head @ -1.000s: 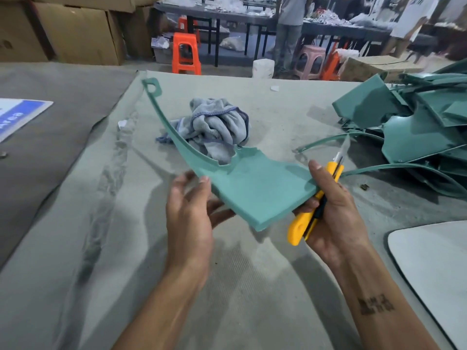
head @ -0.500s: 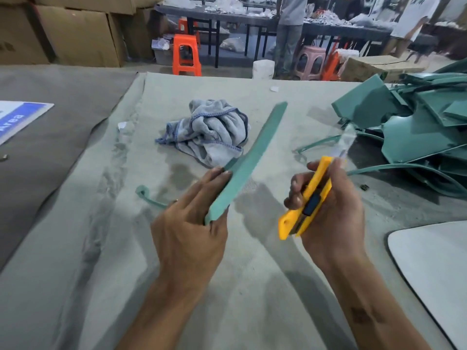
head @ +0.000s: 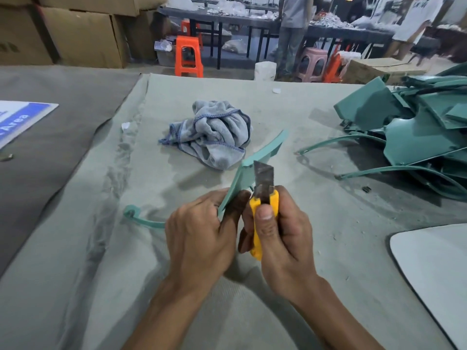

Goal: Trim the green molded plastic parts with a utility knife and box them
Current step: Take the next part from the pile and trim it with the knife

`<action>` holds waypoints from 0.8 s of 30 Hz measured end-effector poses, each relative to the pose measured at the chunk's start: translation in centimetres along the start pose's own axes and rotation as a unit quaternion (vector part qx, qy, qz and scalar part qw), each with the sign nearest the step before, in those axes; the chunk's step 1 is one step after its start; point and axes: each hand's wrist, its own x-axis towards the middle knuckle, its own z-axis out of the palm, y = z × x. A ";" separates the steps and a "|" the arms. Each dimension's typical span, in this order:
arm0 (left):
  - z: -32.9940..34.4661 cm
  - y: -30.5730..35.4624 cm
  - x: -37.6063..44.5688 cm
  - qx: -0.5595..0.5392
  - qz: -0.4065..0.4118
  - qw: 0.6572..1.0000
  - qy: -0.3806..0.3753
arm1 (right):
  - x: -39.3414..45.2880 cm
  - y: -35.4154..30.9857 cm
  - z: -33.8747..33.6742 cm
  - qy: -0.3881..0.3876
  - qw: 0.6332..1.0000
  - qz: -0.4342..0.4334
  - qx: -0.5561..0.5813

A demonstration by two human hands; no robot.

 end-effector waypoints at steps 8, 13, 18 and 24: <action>0.2 0.0 0.0 0.044 0.002 0.999 -0.019 | 0.4 1.0 -0.4 0.019 0.997 -0.003 -0.072; 0.1 0.0 0.0 0.014 0.015 1.000 -0.010 | 0.3 1.2 -0.2 0.018 0.999 -0.025 -0.042; 0.2 0.0 0.0 0.023 0.031 0.999 0.008 | 0.3 1.2 -0.5 -0.005 0.999 -0.011 -0.038; 0.4 -0.3 -0.3 0.012 0.060 0.998 0.020 | 0.6 0.9 -0.7 0.038 0.995 0.077 0.042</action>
